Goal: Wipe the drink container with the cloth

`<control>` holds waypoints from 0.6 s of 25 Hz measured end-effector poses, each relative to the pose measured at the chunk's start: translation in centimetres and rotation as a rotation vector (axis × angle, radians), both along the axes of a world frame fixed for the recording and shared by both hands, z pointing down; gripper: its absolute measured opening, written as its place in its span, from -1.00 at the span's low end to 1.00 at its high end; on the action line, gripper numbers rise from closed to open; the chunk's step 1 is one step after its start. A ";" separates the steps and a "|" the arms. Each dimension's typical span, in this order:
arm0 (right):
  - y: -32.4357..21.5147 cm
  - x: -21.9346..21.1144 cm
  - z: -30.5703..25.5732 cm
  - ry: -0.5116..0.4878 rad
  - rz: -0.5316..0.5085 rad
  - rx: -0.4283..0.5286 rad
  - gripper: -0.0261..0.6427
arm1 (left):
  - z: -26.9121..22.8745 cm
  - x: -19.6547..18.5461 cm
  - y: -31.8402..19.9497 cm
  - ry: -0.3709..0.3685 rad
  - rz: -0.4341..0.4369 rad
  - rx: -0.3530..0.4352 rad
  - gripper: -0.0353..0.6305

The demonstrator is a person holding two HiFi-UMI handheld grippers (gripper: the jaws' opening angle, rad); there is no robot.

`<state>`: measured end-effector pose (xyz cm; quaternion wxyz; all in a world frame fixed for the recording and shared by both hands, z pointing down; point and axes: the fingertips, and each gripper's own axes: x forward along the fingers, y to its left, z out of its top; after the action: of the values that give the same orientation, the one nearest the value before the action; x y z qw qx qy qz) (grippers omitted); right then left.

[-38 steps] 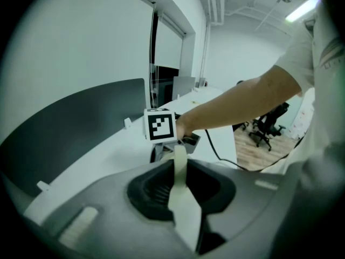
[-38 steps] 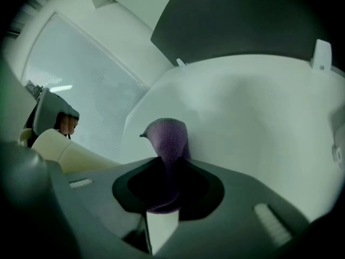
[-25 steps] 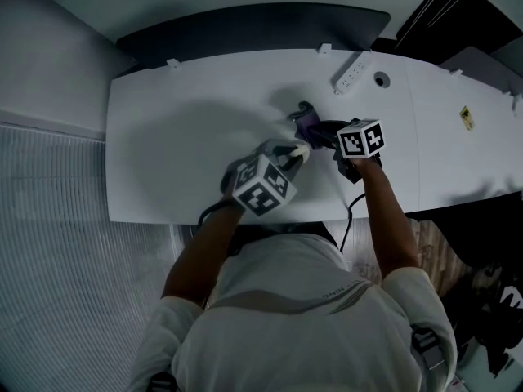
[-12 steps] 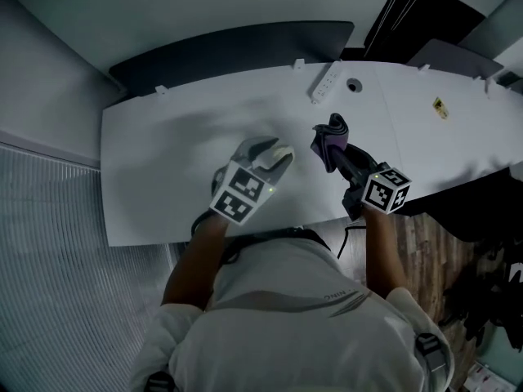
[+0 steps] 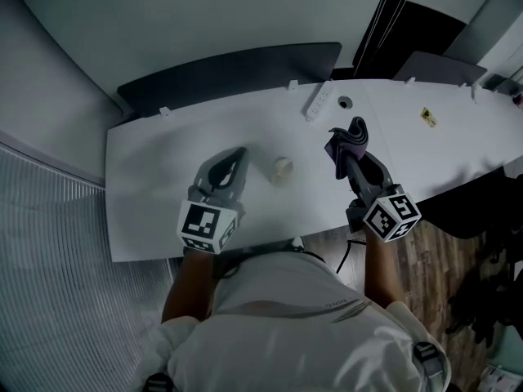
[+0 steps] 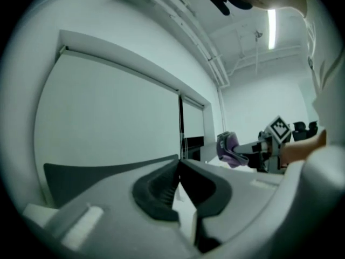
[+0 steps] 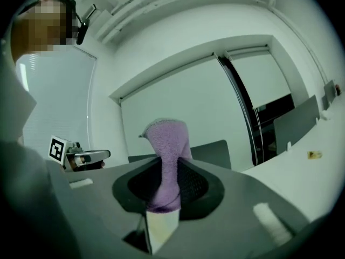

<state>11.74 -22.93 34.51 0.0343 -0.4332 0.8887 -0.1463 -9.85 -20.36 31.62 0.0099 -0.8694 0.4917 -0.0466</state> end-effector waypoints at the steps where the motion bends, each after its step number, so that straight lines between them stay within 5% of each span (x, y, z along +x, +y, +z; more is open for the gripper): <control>1: 0.2 0.2 -1.0 -0.002 0.019 0.024 -0.67 | -0.8 -0.6 0.4 0.017 -0.009 0.012 -0.88; 8: 1.7 -0.1 -5.7 0.030 0.105 0.177 -0.67 | -3.8 -4.3 2.7 0.061 -0.056 0.082 -0.88; 15: 2.2 -0.9 -6.8 0.042 0.089 0.202 -0.67 | -3.6 -4.6 2.9 0.057 -0.049 0.080 -0.88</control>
<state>10.80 -20.70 27.68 0.0655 -0.4696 0.8793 -0.0450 -14.45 -17.47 28.03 0.0293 -0.8570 0.5145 -0.0023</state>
